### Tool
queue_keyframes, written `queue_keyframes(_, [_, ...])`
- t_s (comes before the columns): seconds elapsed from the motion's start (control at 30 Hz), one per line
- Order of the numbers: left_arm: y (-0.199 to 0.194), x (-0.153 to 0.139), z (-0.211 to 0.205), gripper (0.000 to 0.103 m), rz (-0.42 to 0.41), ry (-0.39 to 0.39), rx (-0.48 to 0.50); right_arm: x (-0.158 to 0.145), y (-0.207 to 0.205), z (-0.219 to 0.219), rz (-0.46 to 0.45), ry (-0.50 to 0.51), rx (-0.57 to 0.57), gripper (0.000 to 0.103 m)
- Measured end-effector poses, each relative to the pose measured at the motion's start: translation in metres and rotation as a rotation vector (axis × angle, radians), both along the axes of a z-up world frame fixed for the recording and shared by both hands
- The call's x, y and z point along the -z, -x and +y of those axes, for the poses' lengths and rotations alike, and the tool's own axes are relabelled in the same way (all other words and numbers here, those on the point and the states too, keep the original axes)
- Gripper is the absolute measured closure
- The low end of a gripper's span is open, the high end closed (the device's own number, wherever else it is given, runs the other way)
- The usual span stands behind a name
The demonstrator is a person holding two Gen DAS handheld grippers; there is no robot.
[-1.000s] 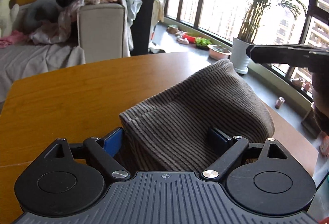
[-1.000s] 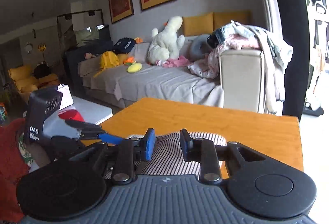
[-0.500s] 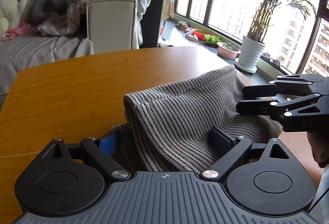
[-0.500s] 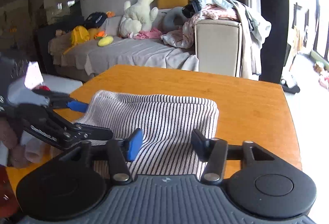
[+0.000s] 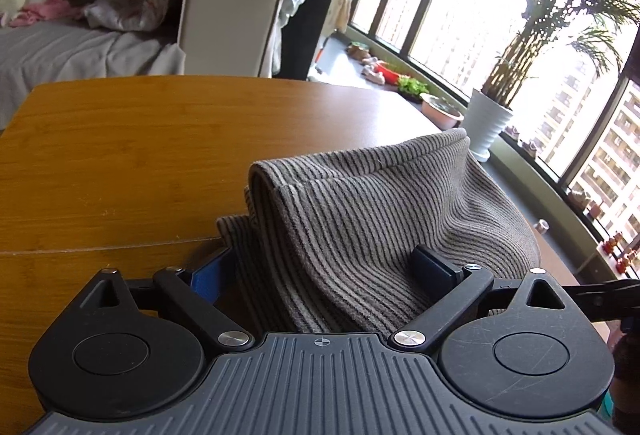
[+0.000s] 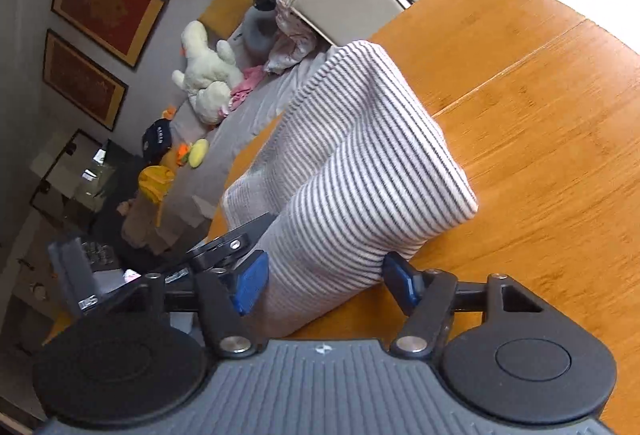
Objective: Fold clothes
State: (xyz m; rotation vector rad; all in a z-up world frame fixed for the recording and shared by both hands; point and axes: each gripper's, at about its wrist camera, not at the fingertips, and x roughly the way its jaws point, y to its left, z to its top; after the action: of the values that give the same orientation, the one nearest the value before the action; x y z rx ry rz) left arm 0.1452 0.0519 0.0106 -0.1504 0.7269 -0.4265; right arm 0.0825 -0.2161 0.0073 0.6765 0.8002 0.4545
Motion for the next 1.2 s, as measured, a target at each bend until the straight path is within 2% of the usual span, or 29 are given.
queue_keyframes(0.07, [0.004,-0.003,0.004,0.006,-0.006,-0.001,-0.013,-0.002,-0.012,0.000,-0.031,0.029,-0.003,0.048])
queue_keyframes(0.13, [0.006,-0.010,0.012,0.010,-0.012,0.019,-0.016,-0.013,-0.024,0.003,-0.098,0.111,-0.019,0.054])
queue_keyframes(0.2, [0.008,-0.023,0.021,0.011,-0.043,0.044,-0.026,-0.024,-0.036,0.007,-0.180,0.239,-0.023,0.054])
queue_keyframes(0.3, [0.003,-0.051,0.030,0.007,-0.152,0.030,-0.072,-0.027,-0.054,0.007,-0.189,0.295,-0.003,0.053])
queue_keyframes(0.37, [-0.008,-0.057,0.027,0.007,-0.159,0.027,-0.067,-0.027,-0.058,0.006,-0.183,0.299,0.015,0.050])
queue_keyframes(0.43, [-0.023,-0.048,0.017,0.007,-0.118,0.020,-0.038,-0.025,-0.058,0.003,-0.170,0.290,0.030,0.044])
queue_keyframes(0.53, [-0.037,-0.018,0.006,0.007,-0.044,-0.034,-0.027,-0.021,-0.053,-0.004,-0.149,0.288,0.029,0.043])
queue_keyframes(0.7, [-0.027,0.003,0.012,0.009,0.016,0.088,-0.044,-0.014,-0.048,-0.016,-0.112,0.283,0.027,0.043])
queue_keyframes(0.8, [-0.015,0.007,0.009,0.009,0.029,0.117,-0.040,-0.011,-0.056,-0.018,-0.095,0.270,0.018,0.043])
queue_keyframes(0.97, [0.006,0.009,-0.005,0.009,0.052,0.156,-0.025,-0.016,-0.071,-0.016,-0.135,0.365,0.031,0.043])
queue_keyframes(1.1, [0.023,0.010,-0.033,0.007,0.060,0.173,0.099,-0.030,-0.083,-0.018,-0.185,0.499,0.089,0.043])
queue_keyframes(1.2, [0.031,0.008,-0.038,0.007,0.076,0.205,0.164,-0.047,-0.068,-0.013,-0.269,0.548,0.075,0.042])
